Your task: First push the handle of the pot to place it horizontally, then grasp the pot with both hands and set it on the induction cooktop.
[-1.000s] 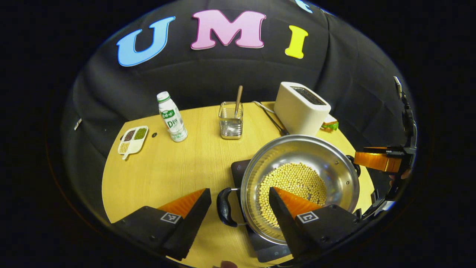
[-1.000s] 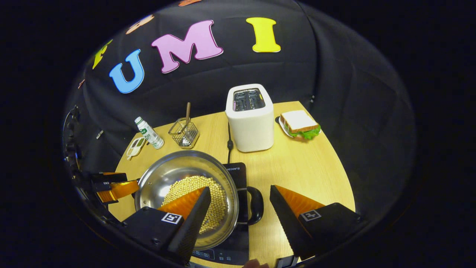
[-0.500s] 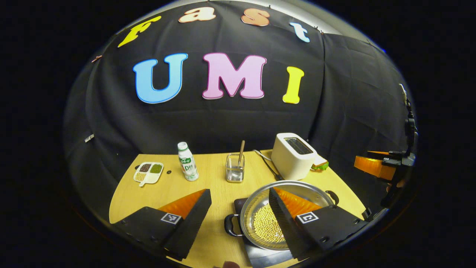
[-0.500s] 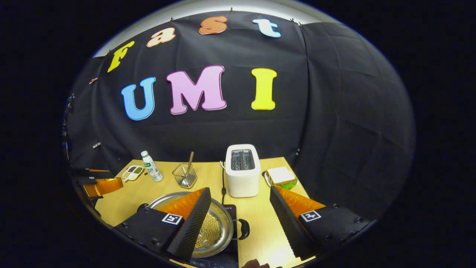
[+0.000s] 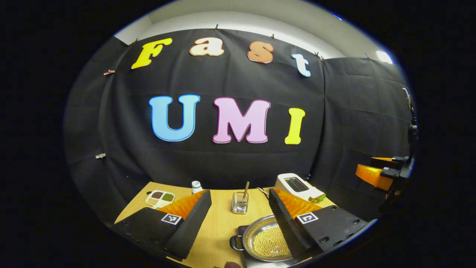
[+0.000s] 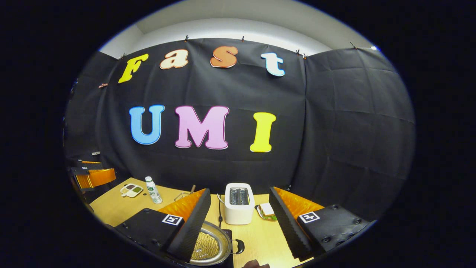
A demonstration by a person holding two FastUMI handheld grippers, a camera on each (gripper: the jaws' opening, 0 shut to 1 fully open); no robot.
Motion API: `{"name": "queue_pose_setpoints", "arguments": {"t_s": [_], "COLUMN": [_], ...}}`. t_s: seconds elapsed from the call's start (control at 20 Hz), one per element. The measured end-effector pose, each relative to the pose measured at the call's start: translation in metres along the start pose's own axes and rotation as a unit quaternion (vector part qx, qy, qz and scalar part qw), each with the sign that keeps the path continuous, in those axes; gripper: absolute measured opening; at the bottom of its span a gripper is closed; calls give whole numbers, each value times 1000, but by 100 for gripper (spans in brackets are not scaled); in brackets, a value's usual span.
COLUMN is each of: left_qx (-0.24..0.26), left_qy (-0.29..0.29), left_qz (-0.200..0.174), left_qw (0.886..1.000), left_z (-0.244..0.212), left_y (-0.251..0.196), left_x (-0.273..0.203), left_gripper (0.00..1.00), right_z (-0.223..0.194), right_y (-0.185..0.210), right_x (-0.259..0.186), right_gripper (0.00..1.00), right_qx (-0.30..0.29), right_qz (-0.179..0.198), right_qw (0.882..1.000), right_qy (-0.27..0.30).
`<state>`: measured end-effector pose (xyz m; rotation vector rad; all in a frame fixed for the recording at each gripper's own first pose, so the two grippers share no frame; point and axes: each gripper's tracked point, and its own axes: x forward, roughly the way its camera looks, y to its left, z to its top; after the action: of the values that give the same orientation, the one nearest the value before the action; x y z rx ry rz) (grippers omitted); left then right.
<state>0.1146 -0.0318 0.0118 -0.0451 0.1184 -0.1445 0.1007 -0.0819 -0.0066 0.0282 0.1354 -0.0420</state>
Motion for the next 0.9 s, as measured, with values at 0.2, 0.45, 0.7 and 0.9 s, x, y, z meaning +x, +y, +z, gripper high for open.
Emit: {"name": "queue_pose_setpoints", "arguments": {"t_s": [0.2,0.45,0.7,0.9], "left_qx": [13,9,13,20], "left_qy": [-61,-66,-68,-70], "left_qz": [35,26,29,24], "left_qw": [997,997,997,997], "left_z": [39,38,39,40], "left_y": [19,13,21,21], "left_x": [-33,-54,-68,-70], "left_gripper": [96,96,96,96], "right_z": [31,46,53,53], "right_y": [4,14,23,28], "right_x": [-28,-47,-60,-64], "right_gripper": [98,98,98,98], "right_qx": [19,10,6,4], "right_qz": [-7,-11,-15,-17], "right_qw": [999,997,996,996], "right_qy": [-43,-76,-92,-90]}}
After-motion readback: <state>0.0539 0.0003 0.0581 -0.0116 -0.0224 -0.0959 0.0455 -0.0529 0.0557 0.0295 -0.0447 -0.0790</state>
